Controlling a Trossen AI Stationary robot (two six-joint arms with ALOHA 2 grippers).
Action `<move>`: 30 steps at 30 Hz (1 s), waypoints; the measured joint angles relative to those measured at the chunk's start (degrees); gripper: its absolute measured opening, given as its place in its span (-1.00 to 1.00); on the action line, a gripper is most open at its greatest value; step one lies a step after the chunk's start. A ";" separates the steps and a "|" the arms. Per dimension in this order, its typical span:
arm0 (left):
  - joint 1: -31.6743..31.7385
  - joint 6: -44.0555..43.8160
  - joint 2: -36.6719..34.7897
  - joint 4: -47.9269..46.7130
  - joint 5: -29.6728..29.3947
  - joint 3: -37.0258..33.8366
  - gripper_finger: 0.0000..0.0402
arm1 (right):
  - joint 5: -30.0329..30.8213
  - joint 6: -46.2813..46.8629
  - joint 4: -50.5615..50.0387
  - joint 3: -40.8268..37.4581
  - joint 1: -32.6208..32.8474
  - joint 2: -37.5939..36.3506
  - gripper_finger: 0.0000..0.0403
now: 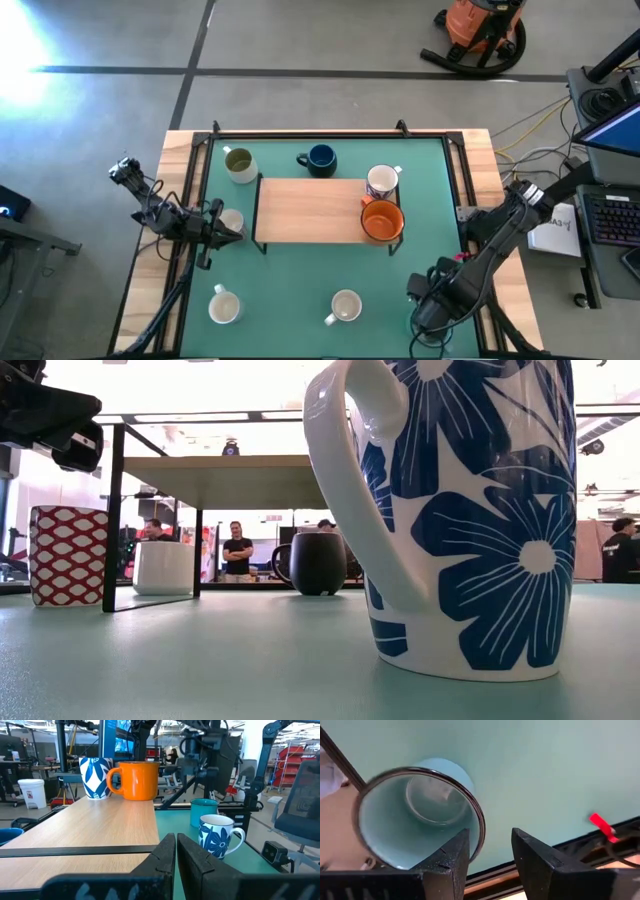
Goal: Place coffee mugs
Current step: Put the blue mug on the shelf
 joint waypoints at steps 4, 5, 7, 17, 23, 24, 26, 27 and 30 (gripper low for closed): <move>0.00 0.02 0.02 0.00 0.00 0.00 -1.00 | -0.87 -1.11 5.41 -3.78 0.08 -0.74 -0.33; -0.01 0.02 0.01 0.00 -0.01 0.00 -1.00 | -0.86 -1.12 6.88 -4.44 0.25 -0.97 -0.33; 0.00 0.01 0.01 -0.01 -0.01 0.00 -1.00 | -0.70 -1.19 8.29 -5.83 0.66 -1.41 -0.33; -0.01 0.02 0.01 0.00 -0.01 0.00 -1.00 | -0.48 -1.58 9.21 -10.36 2.49 -1.60 -0.33; 0.00 0.01 0.00 0.00 -0.02 0.00 -1.00 | -0.30 -2.86 10.57 -12.16 2.59 -1.62 -0.33; 0.00 0.02 0.00 0.00 0.00 0.00 -1.00 | -0.28 -3.59 11.22 -12.55 2.59 -1.62 -0.33; 0.00 0.02 0.02 0.00 0.00 0.00 -1.00 | 0.07 -4.34 12.94 -13.57 2.59 -1.64 -0.34; 0.00 0.02 0.02 0.00 0.00 0.00 -1.00 | 0.21 -4.66 13.85 -14.26 2.61 -1.64 -0.35; -0.01 0.02 0.01 0.00 0.00 0.00 -1.00 | 0.48 -5.97 16.48 -15.95 2.59 -1.63 -0.41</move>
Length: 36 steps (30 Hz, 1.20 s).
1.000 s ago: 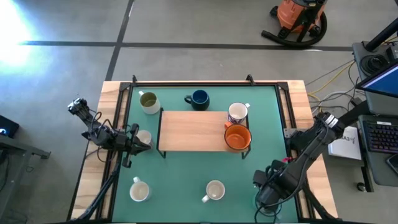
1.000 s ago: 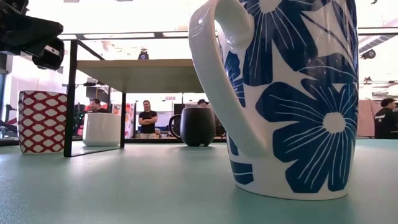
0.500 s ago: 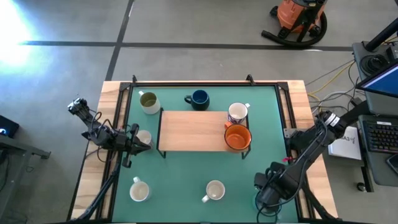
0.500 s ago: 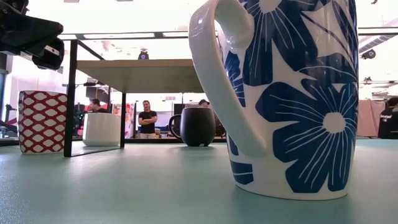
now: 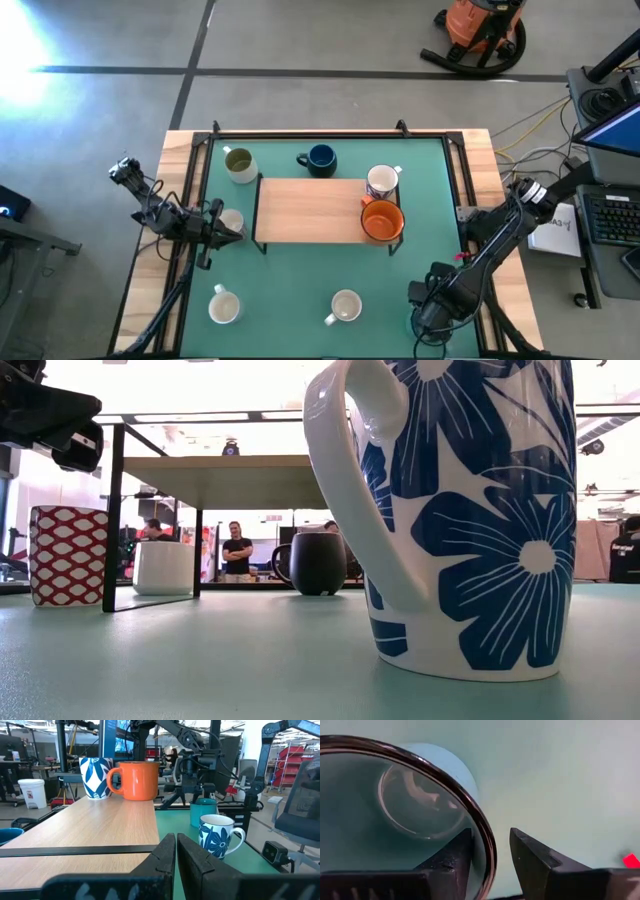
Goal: Place coffee mugs
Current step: Put the blue mug on the shelf
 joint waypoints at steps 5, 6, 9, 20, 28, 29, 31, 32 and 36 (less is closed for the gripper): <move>0.01 -0.02 0.01 0.00 0.00 0.00 -1.00 | 0.27 -3.32 1.72 -0.81 -0.05 0.00 -0.61; -0.01 -0.02 -0.01 0.00 -0.01 0.00 -1.00 | 0.27 -4.15 1.72 -0.81 -0.09 0.00 -0.66; -0.01 0.00 0.01 0.00 -0.02 0.00 -1.00 | 0.23 -5.53 1.88 -0.67 -0.38 0.00 -0.82; 0.01 -0.02 -0.01 -0.02 -0.02 0.00 -1.00 | 0.46 -3.48 0.77 -1.52 -1.04 -4.54 -0.92; 0.01 0.00 -0.01 0.04 -0.02 0.00 -1.00 | 0.22 -0.90 -3.71 -5.66 -6.26 -12.53 -0.93; 0.00 -0.01 0.00 0.02 -0.01 0.00 -1.00 | 0.23 -0.48 -4.19 -6.36 -7.21 -13.75 -0.93; 0.01 0.00 0.01 0.04 0.00 0.00 -1.00 | 0.44 0.49 -5.03 -7.86 -9.34 -16.10 -0.93; 0.00 -0.01 0.00 0.04 -0.02 0.00 -1.00 | 0.43 0.89 -5.07 -8.62 -10.47 -17.22 -0.93; 0.01 -0.01 0.00 0.04 0.00 0.00 -1.00 | 0.27 2.45 -5.95 -11.35 -15.39 -21.55 -0.93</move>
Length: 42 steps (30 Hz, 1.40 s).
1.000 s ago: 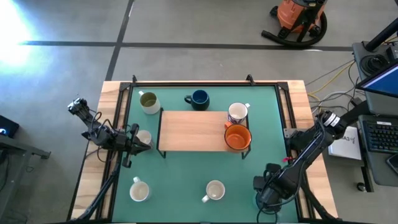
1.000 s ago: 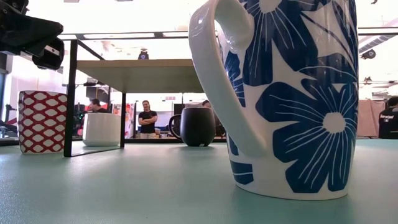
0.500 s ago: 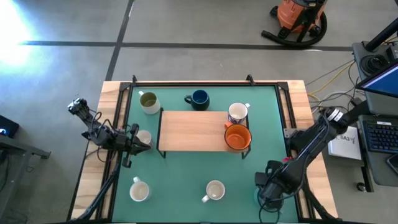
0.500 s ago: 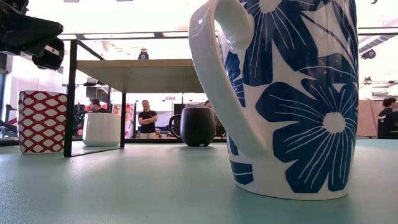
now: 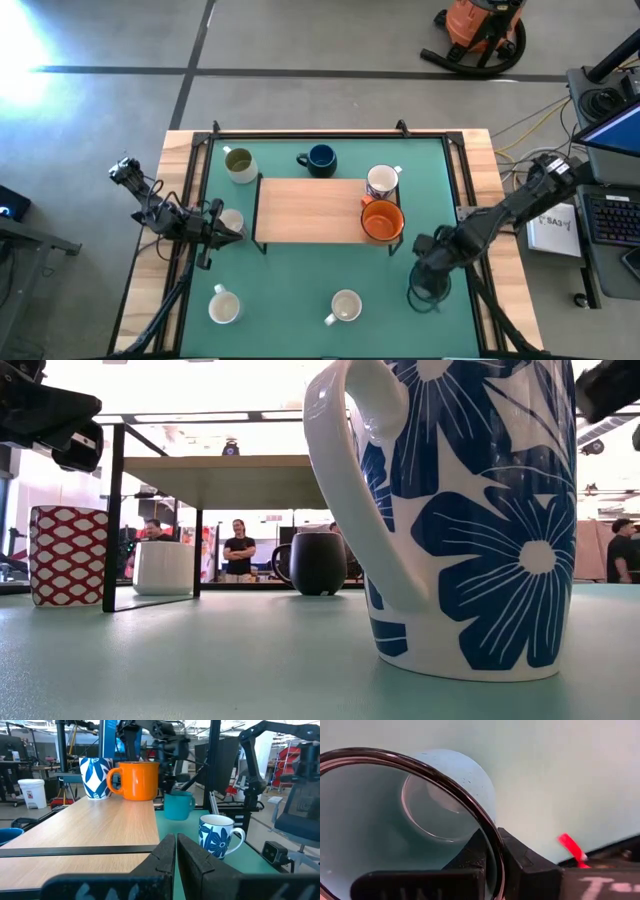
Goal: Place coffee mugs
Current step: Put the blue mug on the shelf
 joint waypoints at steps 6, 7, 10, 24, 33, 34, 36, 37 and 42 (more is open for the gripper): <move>0.00 0.00 0.00 0.00 0.00 0.00 -1.00 | 0.01 -0.86 -5.47 -1.69 -7.83 -4.29 -0.93; 0.00 0.00 0.00 0.00 -0.01 0.00 -1.00 | -0.03 -1.00 -6.57 -1.94 -9.27 -4.91 -0.93; 0.00 0.01 -0.01 0.00 -0.02 0.00 -1.00 | 0.00 -1.26 -8.18 -2.77 -13.88 -6.75 -0.93; 0.00 0.00 0.01 0.00 -0.01 0.00 -1.00 | -2.10 -0.40 -13.73 -4.20 -26.11 -12.59 -0.93; 0.00 -0.01 0.01 0.02 0.00 0.00 -1.00 | -2.14 4.60 -13.49 -4.20 -27.53 -16.00 -0.93; 0.00 -0.01 0.01 0.04 0.00 0.00 -1.00 | -2.07 5.67 -13.58 -4.20 -27.78 -16.17 -0.93; 0.00 0.01 -0.01 0.02 -0.02 0.00 -1.00 | -1.66 7.29 -13.53 -4.20 -28.53 -16.34 -0.93; 0.00 0.00 0.00 0.02 0.00 0.00 -1.00 | -1.52 7.62 -13.41 -4.20 -29.00 -16.34 -0.93; 0.00 -0.01 0.01 0.02 0.00 0.00 -1.00 | -1.56 9.42 -13.43 -4.20 -32.53 -16.28 -0.93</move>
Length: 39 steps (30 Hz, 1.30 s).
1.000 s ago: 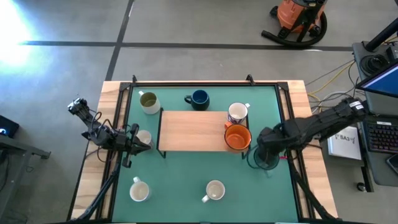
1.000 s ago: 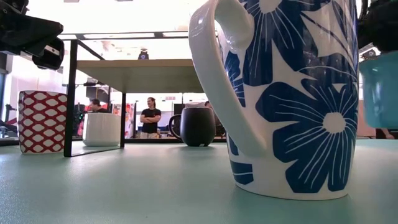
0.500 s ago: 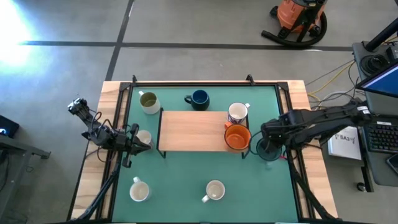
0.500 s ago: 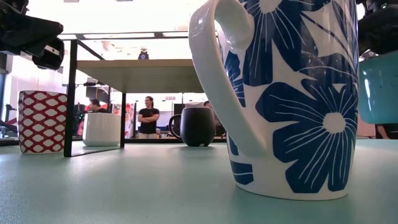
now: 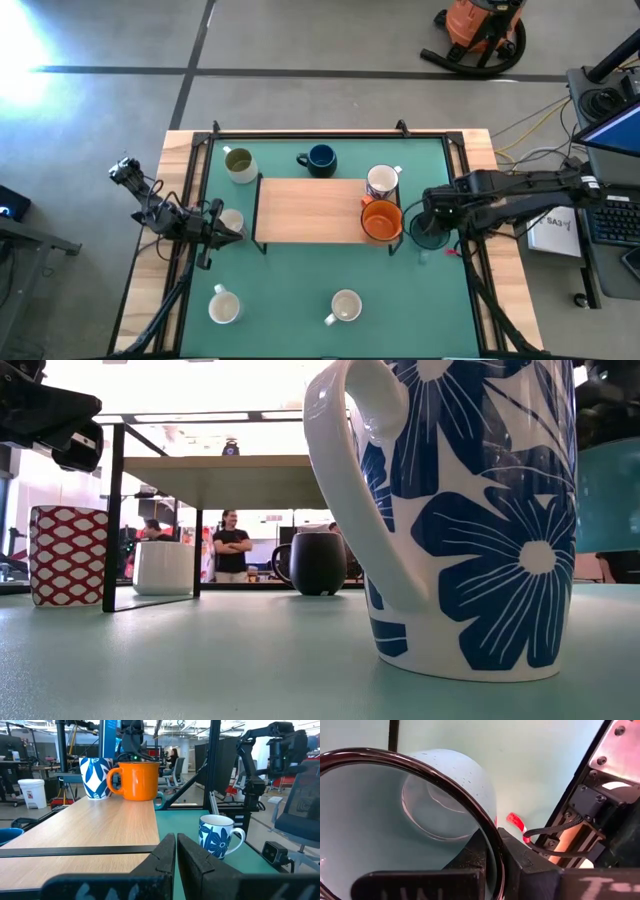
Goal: Place coffee mugs
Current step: Put the blue mug on the shelf
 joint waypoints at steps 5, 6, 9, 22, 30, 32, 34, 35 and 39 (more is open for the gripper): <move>-0.01 0.02 -0.01 -0.01 -0.01 0.00 -1.00 | 0.21 -0.92 -0.76 0.00 -5.32 0.00 -0.93; -0.01 0.01 -0.01 0.00 -0.01 0.00 -1.00 | 0.16 -1.63 -0.87 0.00 -6.58 0.00 -0.93; -0.02 0.02 -0.01 -0.02 0.00 0.00 -1.00 | 0.20 -3.96 -0.55 0.00 -10.61 0.00 -0.93; 0.00 0.02 -0.02 -0.02 -0.01 0.00 -1.00 | -1.48 -18.09 2.79 2.43 -26.34 0.11 -0.94; -0.01 0.02 0.00 -0.02 -0.01 0.00 -1.00 | 2.27 -24.80 6.73 2.97 -36.01 3.56 -0.94; -0.01 0.01 -0.01 -0.02 -0.02 0.00 -1.00 | 3.38 -27.23 6.82 2.97 -38.22 5.52 -0.94; 0.00 0.02 0.00 -0.02 -0.01 0.00 -1.00 | 3.70 -30.23 8.30 2.95 -40.61 7.63 -0.94; 0.00 0.01 -0.02 -0.02 -0.02 0.00 -1.00 | 3.62 -31.88 9.69 2.95 -41.85 8.65 -0.94; -0.02 0.02 -0.02 -0.02 -0.02 0.00 -1.00 | 3.37 -37.96 13.83 2.97 -47.67 13.13 -0.94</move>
